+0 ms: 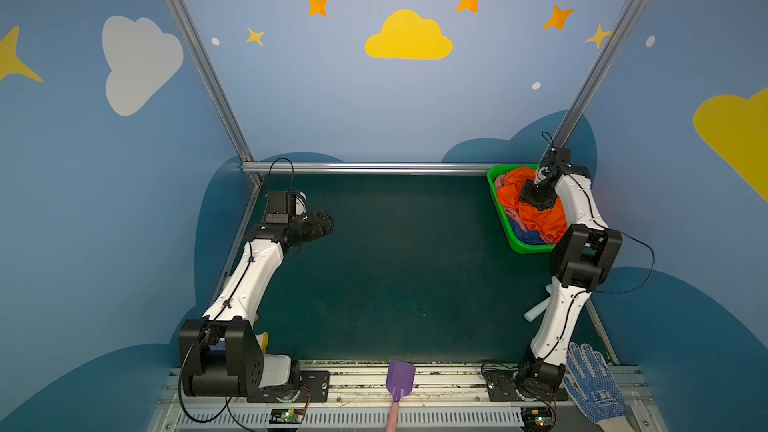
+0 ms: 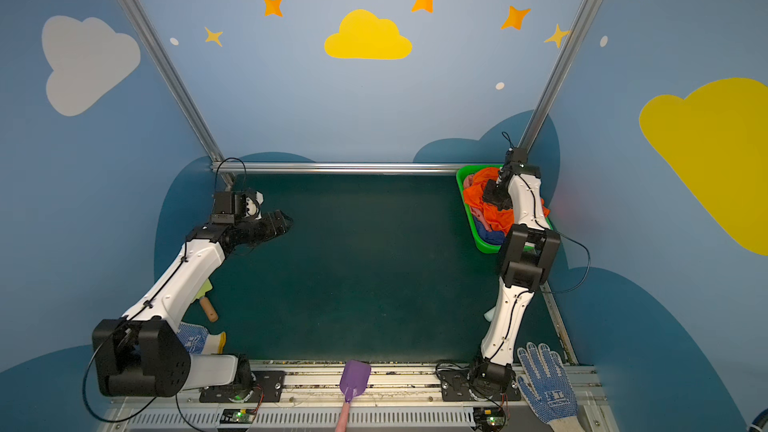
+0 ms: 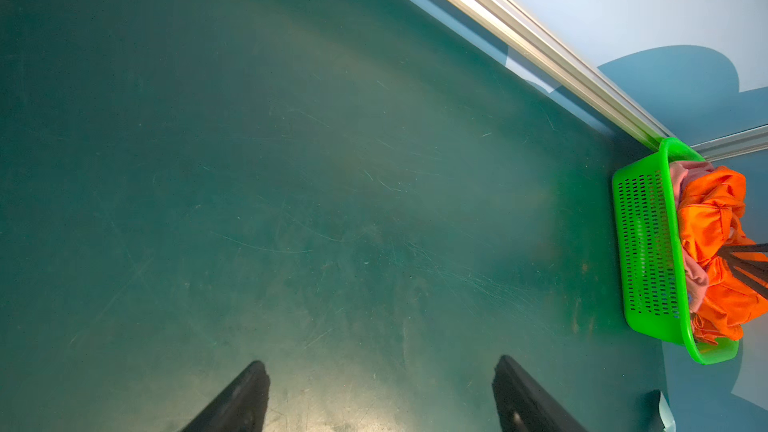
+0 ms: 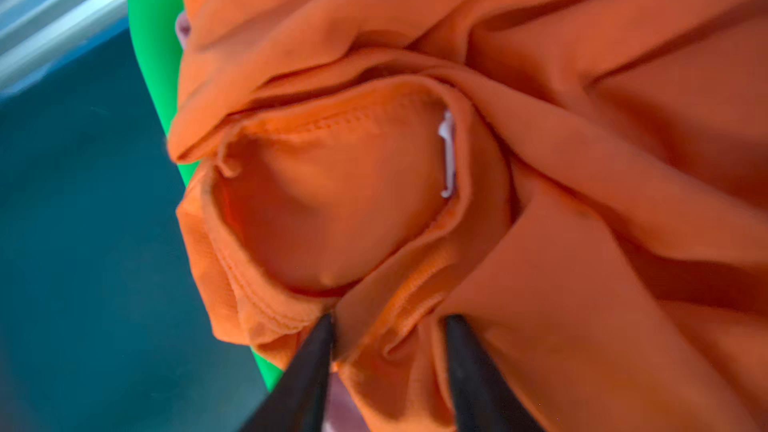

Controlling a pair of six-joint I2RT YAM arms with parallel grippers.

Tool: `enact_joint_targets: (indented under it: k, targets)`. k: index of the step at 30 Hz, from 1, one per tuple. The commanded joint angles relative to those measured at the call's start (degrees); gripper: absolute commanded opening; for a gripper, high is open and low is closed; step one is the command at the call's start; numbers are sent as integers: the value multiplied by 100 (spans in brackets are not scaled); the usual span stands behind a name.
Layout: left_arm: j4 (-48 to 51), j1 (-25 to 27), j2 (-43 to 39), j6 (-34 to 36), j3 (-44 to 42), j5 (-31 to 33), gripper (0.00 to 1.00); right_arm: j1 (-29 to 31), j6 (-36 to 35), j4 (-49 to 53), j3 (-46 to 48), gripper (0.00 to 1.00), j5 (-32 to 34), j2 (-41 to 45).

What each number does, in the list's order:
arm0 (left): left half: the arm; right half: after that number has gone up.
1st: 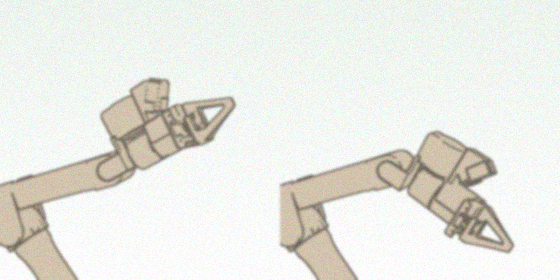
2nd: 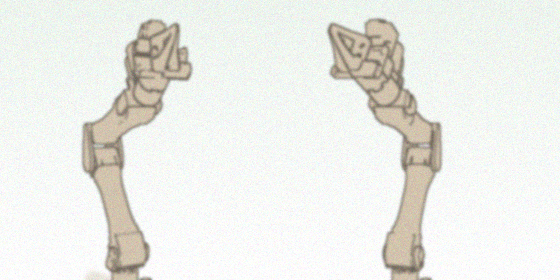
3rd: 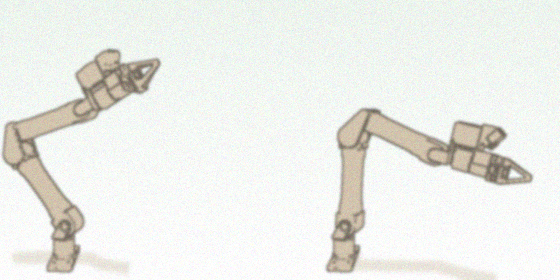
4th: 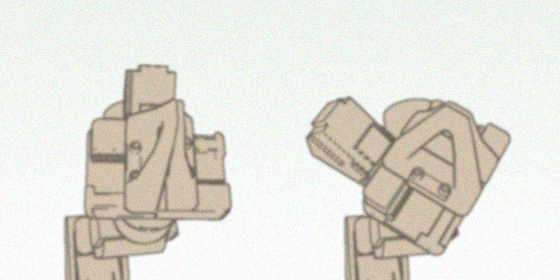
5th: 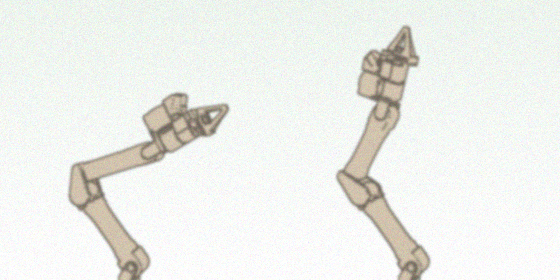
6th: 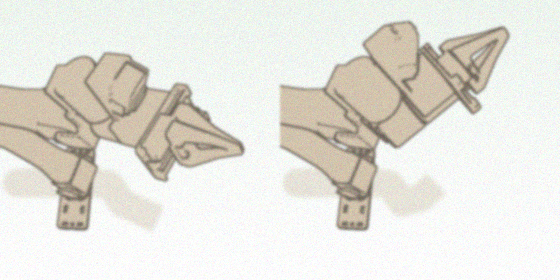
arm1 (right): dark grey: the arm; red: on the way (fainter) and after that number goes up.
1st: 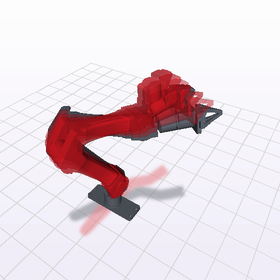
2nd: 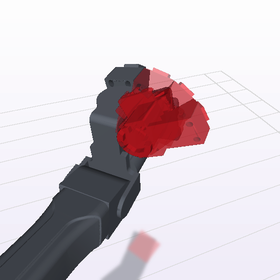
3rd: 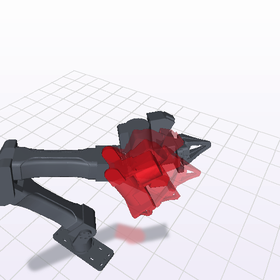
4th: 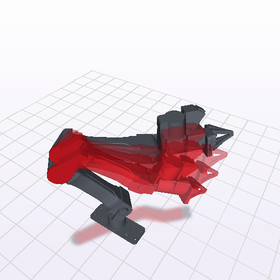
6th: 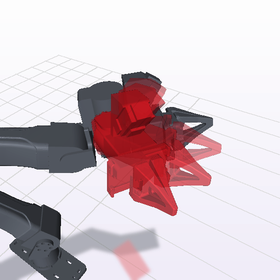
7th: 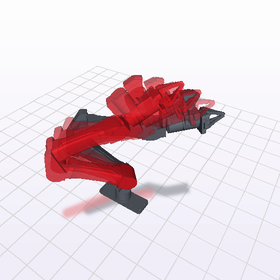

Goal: Fold and stack the t-shirts
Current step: 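Reach the right gripper into the green basket toward the orange t-shirt, then grasp the orange t-shirt with the right gripper and lift it out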

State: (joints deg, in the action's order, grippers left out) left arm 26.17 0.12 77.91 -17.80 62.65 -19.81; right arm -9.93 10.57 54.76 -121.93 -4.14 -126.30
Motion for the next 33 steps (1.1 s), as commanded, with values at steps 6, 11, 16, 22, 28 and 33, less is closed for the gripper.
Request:
enact_joint_targets:
  k: [6, 11, 16, 22, 28, 33]
  targets:
    - [-74, -15, 102, 53, 1, -164, 84, -5, 29, 249, -121, 2, -133, 113]
    - [-69, -16, 67, 44, -8, -171, 84, 58, -7, 154, 182, 0, -170, 508]
    - [-111, -16, 35, -19, -34, -183, 83, 180, -45, -5, 651, 0, -214, 1059]
    - [-130, -13, 31, -82, -32, -312, 82, 417, -168, -65, 1212, 0, -138, 1826]
    - [-264, -13, -43, -172, -122, -398, 81, 728, -244, -206, 1715, 0, -335, 2811]
    - [-314, -18, -61, -234, -139, -495, 80, 1168, -407, -461, 2051, 0, -441, 3803]
